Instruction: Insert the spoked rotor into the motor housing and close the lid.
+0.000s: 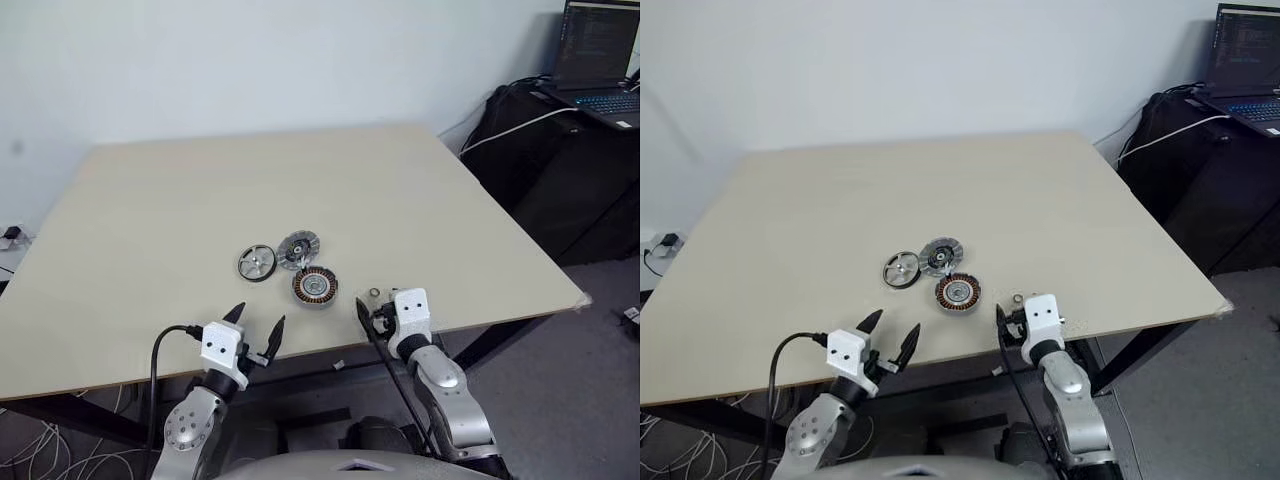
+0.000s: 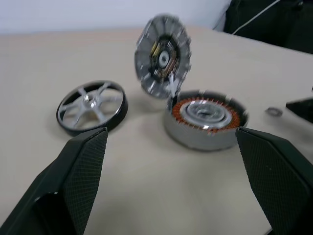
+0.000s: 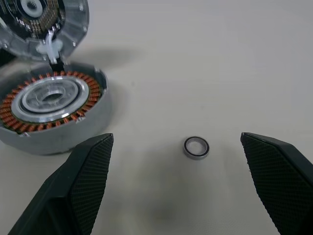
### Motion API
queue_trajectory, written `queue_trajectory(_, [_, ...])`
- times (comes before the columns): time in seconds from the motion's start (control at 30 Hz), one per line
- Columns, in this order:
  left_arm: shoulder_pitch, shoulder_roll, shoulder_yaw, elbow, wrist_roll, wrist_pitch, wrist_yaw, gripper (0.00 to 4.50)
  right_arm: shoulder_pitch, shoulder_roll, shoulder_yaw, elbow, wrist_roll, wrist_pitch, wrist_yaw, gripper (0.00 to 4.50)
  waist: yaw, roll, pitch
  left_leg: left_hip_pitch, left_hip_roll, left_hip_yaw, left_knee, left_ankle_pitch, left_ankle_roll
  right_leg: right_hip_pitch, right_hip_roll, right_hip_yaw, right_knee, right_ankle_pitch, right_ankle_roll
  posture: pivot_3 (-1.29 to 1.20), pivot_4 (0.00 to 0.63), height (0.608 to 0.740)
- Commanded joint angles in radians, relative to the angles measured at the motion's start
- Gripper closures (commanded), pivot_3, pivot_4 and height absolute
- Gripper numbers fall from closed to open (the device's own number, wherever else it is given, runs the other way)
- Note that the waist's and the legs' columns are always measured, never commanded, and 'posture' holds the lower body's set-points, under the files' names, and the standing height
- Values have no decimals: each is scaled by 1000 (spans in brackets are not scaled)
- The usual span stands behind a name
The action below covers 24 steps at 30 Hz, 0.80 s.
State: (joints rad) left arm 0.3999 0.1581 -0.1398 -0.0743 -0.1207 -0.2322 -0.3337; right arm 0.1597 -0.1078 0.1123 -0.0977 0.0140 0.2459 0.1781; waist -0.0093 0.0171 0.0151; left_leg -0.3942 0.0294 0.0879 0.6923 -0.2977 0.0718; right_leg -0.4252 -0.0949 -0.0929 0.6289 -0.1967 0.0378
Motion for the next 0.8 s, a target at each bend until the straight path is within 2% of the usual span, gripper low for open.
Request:
queue_trajectory(0.03, [-46, 7, 41, 119, -30, -103, -46, 60, -47, -14, -1, -26, 10, 70, 24, 0, 0, 0, 0, 0, 0, 0, 0, 0, 0, 0, 0, 0, 0, 0, 0, 0, 0, 740])
queue_trajectory(0.2, [-102, 13, 86, 298, -56, -215, -115, 60, -98, -28, -3, 24, 4, 113, 38, 0, -1, 0, -1, 0, 0, 0, 0, 0, 0, 0, 0, 0, 0, 0, 0, 0, 0, 740])
queue_trajectory(0.37, [-124, 19, 110, 398, -74, -302, -179, 60, -146, -21, -15, 79, 11, 136, 40, 0, -1, -1, -1, 0, 0, 1, 0, 0, 0, 0, 0, 0, 0, 0, 0, 0, 0, 740])
queue_trajectory(0.63, [-79, 5, 111, 394, -74, -365, -217, 60, -205, -18, -27, 167, 16, 127, 43, 0, -2, -1, -2, 0, 0, 1, 0, 0, 0, 0, 0, 0, 0, 0, 0, 0, 0, 740])
queue_trajectory(0.8, [-7, -1, 91, 298, -63, -360, -208, 60, -237, -18, -40, 235, 22, 109, 43, 0, -3, -1, -2, 0, 0, 1, 0, 0, 0, 0, 0, 0, 0, 0, 0, 0, 0, 740])
